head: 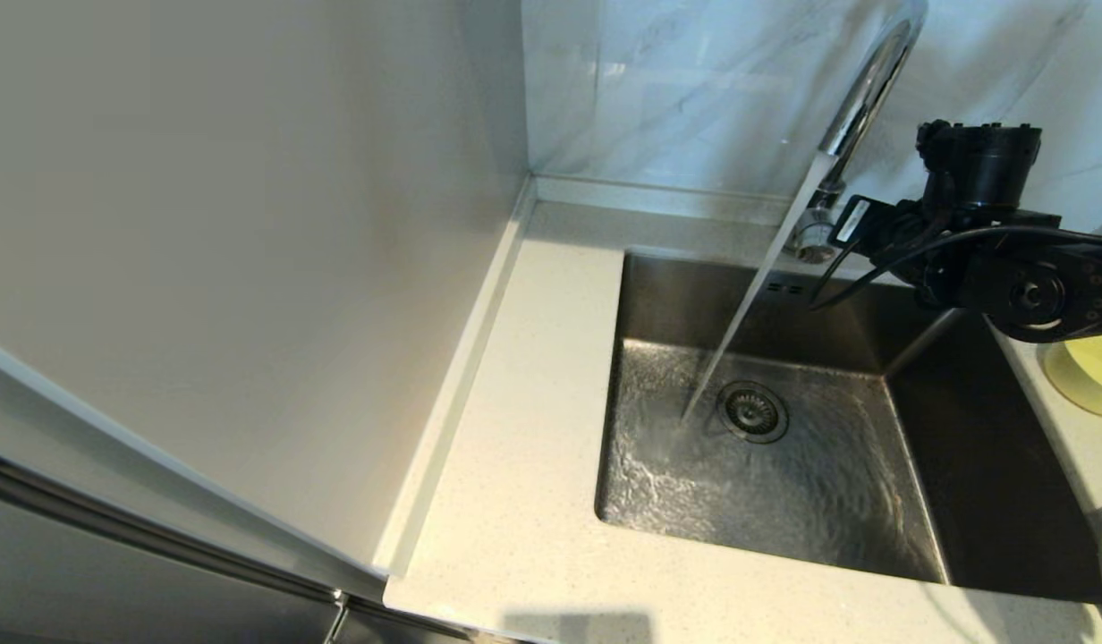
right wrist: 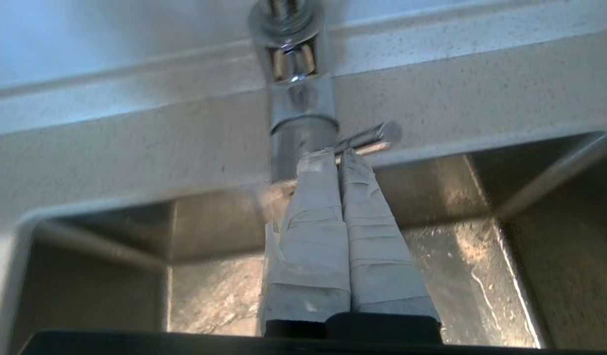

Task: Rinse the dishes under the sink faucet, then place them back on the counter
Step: Turn off the faucet

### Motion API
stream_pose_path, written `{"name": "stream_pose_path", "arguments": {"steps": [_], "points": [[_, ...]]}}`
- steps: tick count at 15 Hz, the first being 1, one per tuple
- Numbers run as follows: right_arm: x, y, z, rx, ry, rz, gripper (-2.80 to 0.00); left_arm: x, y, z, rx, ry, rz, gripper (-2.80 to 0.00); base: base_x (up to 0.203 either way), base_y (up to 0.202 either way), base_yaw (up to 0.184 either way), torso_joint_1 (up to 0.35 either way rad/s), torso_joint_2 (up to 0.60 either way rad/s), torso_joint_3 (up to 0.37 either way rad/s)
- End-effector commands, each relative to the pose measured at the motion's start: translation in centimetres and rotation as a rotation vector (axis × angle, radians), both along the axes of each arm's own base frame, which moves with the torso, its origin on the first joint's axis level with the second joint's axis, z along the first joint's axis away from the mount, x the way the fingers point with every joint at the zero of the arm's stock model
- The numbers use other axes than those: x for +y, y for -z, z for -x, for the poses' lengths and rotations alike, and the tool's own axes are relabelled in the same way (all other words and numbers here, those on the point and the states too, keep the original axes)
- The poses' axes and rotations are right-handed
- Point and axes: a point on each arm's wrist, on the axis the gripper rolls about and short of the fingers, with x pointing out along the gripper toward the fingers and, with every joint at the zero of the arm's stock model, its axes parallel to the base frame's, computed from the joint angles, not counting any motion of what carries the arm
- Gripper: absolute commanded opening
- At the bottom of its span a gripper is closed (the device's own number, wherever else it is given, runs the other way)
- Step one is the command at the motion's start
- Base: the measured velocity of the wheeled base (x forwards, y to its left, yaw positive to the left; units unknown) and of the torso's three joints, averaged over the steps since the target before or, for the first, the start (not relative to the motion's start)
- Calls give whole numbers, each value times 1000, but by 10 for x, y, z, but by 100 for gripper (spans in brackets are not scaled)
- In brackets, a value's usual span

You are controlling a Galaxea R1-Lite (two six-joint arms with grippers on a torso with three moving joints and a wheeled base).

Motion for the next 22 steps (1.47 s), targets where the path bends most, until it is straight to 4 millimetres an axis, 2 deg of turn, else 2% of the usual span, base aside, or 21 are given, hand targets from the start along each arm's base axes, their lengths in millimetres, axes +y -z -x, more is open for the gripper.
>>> {"name": "stream_pose_path", "arguments": {"steps": [1, 7, 11, 14, 18, 22], "points": [[-5, 9, -10, 13, 19, 0, -280, 0, 0, 0, 0, 0, 0, -280, 0, 0, 0, 0, 0, 0], [-22, -1, -6, -32, 58, -26, -280, 0, 0, 0, 0, 0, 0, -280, 0, 0, 0, 0, 0, 0], [-34, 1, -6, -30, 53, -49, -280, 0, 0, 0, 0, 0, 0, -280, 0, 0, 0, 0, 0, 0], [-36, 10, -6, -12, 54, -92, -280, 0, 0, 0, 0, 0, 0, -280, 0, 0, 0, 0, 0, 0], [-40, 26, 6, 43, 47, -132, -280, 0, 0, 0, 0, 0, 0, -280, 0, 0, 0, 0, 0, 0], [-39, 32, 1, 50, 41, -144, -280, 0, 0, 0, 0, 0, 0, -280, 0, 0, 0, 0, 0, 0]]}}
